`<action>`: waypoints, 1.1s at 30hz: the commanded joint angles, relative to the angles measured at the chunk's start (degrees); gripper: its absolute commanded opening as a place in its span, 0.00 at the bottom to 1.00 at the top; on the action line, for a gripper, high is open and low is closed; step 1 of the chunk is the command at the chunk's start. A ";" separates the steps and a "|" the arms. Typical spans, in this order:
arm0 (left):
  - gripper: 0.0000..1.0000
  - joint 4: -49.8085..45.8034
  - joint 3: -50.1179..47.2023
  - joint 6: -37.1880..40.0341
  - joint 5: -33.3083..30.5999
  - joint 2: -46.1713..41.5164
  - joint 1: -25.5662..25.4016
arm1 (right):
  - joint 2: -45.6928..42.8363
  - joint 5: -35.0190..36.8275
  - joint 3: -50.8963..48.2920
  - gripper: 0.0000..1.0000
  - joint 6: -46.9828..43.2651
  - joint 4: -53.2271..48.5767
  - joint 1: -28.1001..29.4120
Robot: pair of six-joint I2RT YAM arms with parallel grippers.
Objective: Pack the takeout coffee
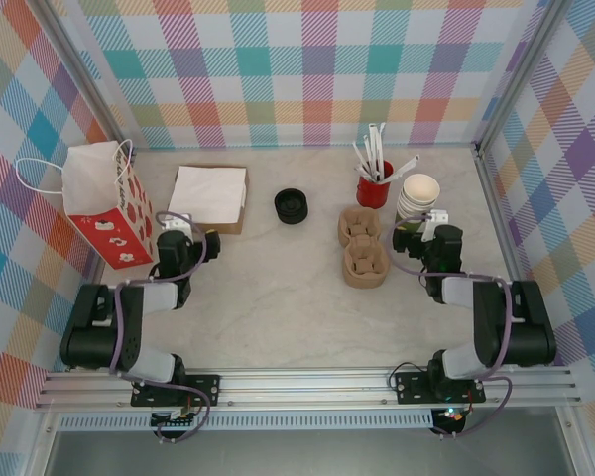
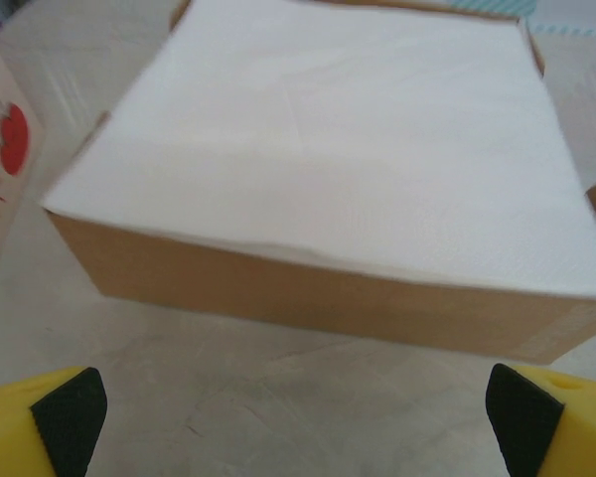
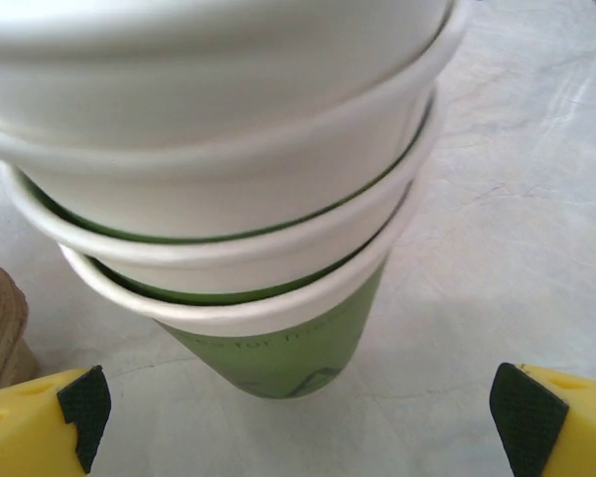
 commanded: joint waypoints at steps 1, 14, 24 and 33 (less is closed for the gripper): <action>1.00 -10.65 1.72 -6.50 -5.09 -10.96 -0.45 | -7.98 3.56 4.45 1.00 1.57 -13.64 -0.25; 1.00 -70.13 30.62 -20.29 12.68 -23.66 -1.56 | -30.80 0.66 24.58 1.00 24.35 -75.91 -0.21; 0.92 -71.88 38.41 -25.89 24.10 -20.36 -11.16 | -39.17 -5.91 29.75 1.00 23.97 -88.98 -0.17; 0.91 -67.26 38.98 -32.15 25.92 -14.60 -20.77 | -31.64 -5.77 37.85 0.99 20.93 -89.31 -0.48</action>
